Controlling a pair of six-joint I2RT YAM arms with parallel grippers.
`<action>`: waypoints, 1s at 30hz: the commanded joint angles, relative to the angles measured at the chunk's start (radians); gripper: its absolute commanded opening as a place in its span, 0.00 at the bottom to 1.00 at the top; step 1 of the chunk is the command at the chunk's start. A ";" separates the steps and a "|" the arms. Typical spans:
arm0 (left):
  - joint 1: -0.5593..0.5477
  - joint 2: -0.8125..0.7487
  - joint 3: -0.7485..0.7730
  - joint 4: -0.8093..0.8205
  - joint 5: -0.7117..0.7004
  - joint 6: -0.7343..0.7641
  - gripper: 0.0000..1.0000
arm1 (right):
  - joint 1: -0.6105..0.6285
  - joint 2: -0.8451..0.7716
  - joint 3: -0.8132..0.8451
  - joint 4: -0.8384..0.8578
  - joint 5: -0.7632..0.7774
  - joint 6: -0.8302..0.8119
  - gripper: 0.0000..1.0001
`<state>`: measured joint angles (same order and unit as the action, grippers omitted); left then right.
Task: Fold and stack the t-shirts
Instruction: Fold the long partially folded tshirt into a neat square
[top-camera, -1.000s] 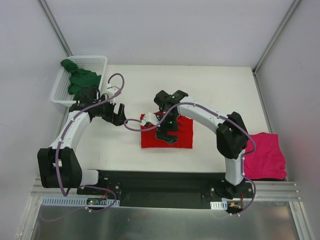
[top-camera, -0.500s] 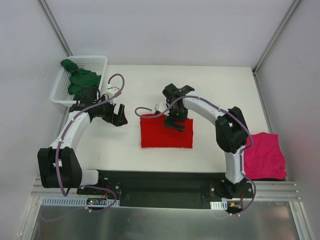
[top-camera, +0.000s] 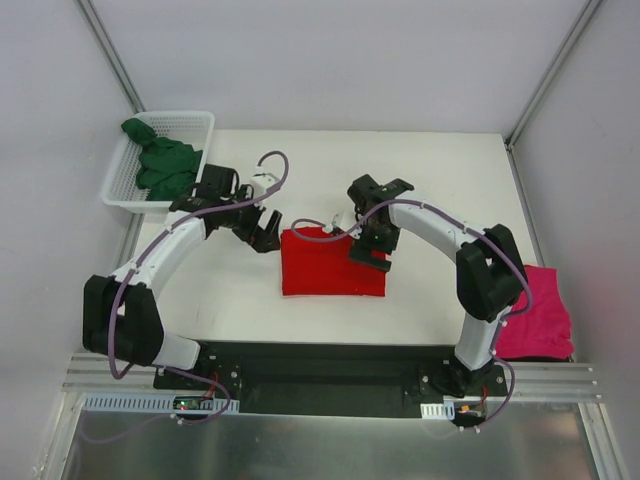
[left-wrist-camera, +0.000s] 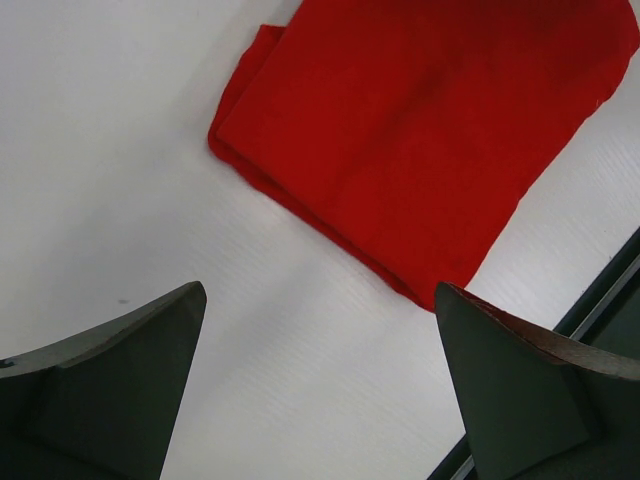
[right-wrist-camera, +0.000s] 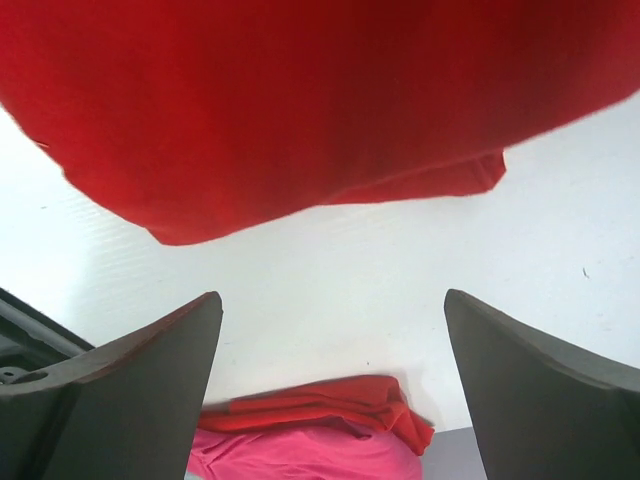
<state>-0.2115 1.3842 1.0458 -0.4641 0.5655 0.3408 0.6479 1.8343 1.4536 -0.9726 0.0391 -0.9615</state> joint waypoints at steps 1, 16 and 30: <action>-0.069 0.097 0.106 0.010 -0.033 -0.002 0.99 | -0.021 -0.061 -0.009 0.032 0.044 0.020 0.96; -0.224 0.458 0.526 0.039 -0.082 -0.052 0.99 | -0.158 0.011 0.007 0.157 0.110 0.181 0.96; -0.359 0.650 0.667 0.134 -0.263 -0.163 0.99 | -0.323 0.086 0.160 0.025 -0.457 0.395 0.96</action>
<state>-0.4973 1.9987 1.6638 -0.3531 0.3683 0.2264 0.3542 1.9228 1.5284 -0.9207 -0.1143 -0.6777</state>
